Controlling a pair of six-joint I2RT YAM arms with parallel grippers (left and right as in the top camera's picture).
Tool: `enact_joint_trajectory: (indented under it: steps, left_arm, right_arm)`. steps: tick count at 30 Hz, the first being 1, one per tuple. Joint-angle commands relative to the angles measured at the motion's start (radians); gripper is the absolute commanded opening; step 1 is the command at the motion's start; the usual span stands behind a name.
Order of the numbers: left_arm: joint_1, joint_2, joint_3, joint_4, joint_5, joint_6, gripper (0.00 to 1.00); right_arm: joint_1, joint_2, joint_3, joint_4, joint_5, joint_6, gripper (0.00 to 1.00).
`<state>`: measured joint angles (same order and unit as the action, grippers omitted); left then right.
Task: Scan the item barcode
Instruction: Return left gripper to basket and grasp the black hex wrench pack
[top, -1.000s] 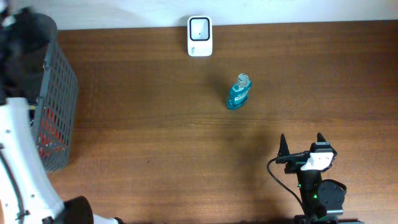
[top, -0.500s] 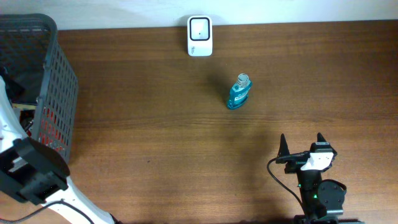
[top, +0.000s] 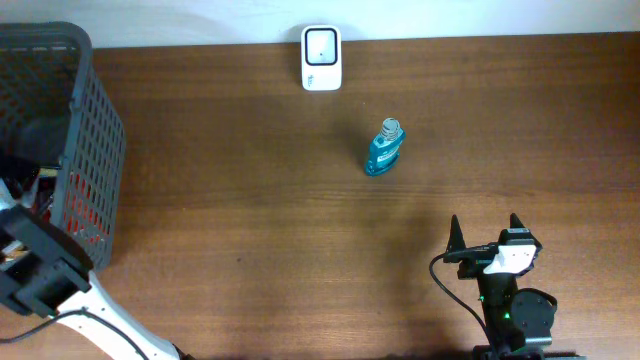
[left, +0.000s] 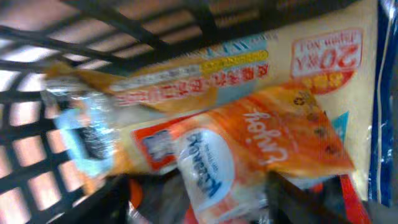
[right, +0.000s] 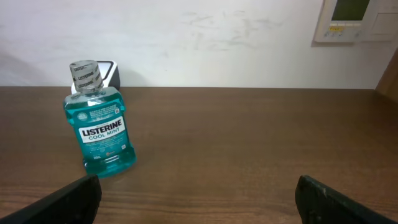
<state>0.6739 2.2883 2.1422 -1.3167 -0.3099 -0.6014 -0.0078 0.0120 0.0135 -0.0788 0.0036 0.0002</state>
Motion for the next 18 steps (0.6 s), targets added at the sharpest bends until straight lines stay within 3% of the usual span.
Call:
enact_joint_trajectory:
  steps: [1,2,3,5,7,14,15,16,17,18]
  left_arm:
    - [0.003,0.064,0.000,0.003,0.045,-0.004,0.56]
    - [0.003,0.068,0.000,0.003,0.045,-0.004,0.56]
    - [0.003,0.068,0.000,0.003,0.045,-0.004,0.48]
    - [0.003,0.068,0.002,0.003,0.044,0.020,0.13]
    - [0.003,0.066,0.013,-0.001,0.043,0.051,0.00]
    - [0.003,0.064,0.229,-0.178,0.042,0.061,0.02]
    - [0.003,0.064,0.231,-0.195,0.042,0.089,0.17]
    - [0.003,0.065,0.228,-0.214,0.041,0.134,0.56]
    - [0.003,0.068,0.225,-0.228,0.041,0.171,0.82]
    - [0.003,0.069,0.219,-0.241,0.042,0.198,0.89]
  right_arm:
    - [-0.006,-0.006,-0.008,-0.003,0.008,0.008,0.98]
    - [-0.006,-0.006,-0.008,-0.003,0.008,0.008,0.98]
    - [-0.006,-0.006,-0.008,-0.003,0.008,0.008,0.99]
    - [-0.006,-0.006,-0.008,-0.003,0.008,0.008,0.98]
    - [-0.006,-0.006,-0.008,-0.003,0.008,0.008,0.98]
    - [-0.006,-0.006,-0.008,-0.003,0.008,0.008,0.99]
    - [-0.006,-0.006,-0.008,-0.003,0.008,0.008,0.99]
    - [-0.006,-0.006,-0.008,-0.003,0.008,0.008,0.98]
    - [-0.006,-0.006,-0.008,-0.003,0.008,0.008,0.99]
    - [-0.006,-0.006,-0.008,-0.003,0.008,0.008,0.98]
